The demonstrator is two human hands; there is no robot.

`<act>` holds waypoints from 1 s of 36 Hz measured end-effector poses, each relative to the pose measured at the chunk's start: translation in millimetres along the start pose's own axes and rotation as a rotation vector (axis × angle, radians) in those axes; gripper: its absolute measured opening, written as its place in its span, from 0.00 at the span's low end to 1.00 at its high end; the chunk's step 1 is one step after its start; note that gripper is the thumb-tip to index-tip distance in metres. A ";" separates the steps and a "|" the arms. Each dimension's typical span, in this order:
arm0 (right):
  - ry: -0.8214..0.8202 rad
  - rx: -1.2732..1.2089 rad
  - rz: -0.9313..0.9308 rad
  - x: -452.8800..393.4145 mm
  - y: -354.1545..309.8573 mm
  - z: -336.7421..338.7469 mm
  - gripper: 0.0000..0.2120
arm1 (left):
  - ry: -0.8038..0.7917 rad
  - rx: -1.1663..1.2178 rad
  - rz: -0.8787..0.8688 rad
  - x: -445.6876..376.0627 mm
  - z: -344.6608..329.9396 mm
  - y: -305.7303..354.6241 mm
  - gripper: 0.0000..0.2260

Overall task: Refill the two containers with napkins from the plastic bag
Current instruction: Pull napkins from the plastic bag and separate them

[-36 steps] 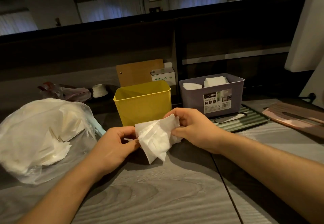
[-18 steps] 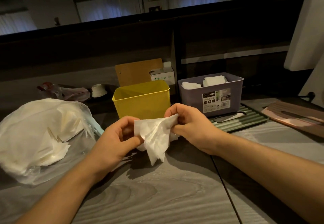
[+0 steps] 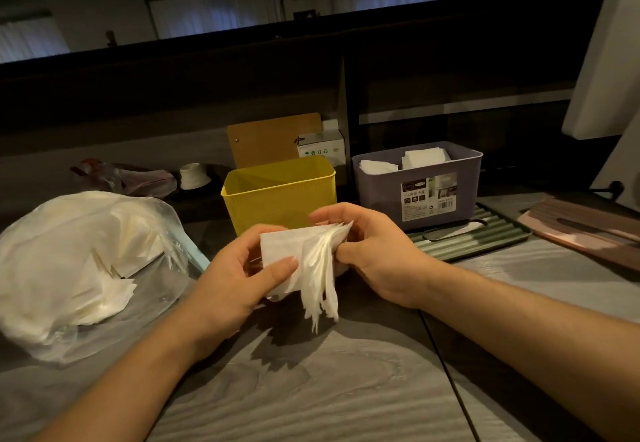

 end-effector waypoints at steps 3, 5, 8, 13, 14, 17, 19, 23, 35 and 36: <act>0.055 0.020 -0.025 -2.0 3.0 3.1 0.23 | -0.055 0.080 0.039 -0.2 -1.9 -1.6 0.30; 0.077 0.038 -0.028 -2.8 3.6 3.4 0.22 | -0.066 0.157 0.063 -1.6 -1.5 -1.5 0.33; 0.116 0.075 -0.022 -2.0 3.7 3.1 0.20 | -0.067 0.138 0.051 -0.5 -3.7 2.7 0.26; 0.122 0.084 -0.029 -2.8 5.1 1.2 0.17 | -0.020 0.018 0.038 3.3 -3.1 6.1 0.12; 0.103 0.099 -0.031 -3.1 5.1 0.4 0.16 | -0.019 0.016 0.036 2.9 -2.5 6.2 0.11; 0.039 0.159 -0.024 -2.4 3.4 -3.2 0.13 | -0.017 0.015 0.021 1.3 -0.2 5.4 0.12; 0.026 0.137 -0.004 -1.4 0.6 -3.2 0.11 | -0.010 -0.007 0.008 0.7 2.6 2.4 0.17; 0.019 -0.122 -0.006 -0.5 -5.8 1.3 0.11 | -0.106 -0.070 -0.026 -0.7 0.1 -2.7 0.19; 0.085 -0.483 -0.076 -5.3 -0.6 5.8 0.06 | -0.247 -0.290 -0.134 6.5 -20.2 9.0 0.39; 0.093 -0.493 -0.071 -5.6 -0.2 6.1 0.06 | -0.255 -0.300 -0.140 7.4 -20.8 8.8 0.41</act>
Point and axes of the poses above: each hand's wrist, its own x-axis away from the middle knuckle, its own z-axis out of the back of the hand, y = z × x, the point moved 6 cm from there along -x, towards the middle knuckle, and after that the axes turned 13 degrees about -x, right-handed, at the moved point
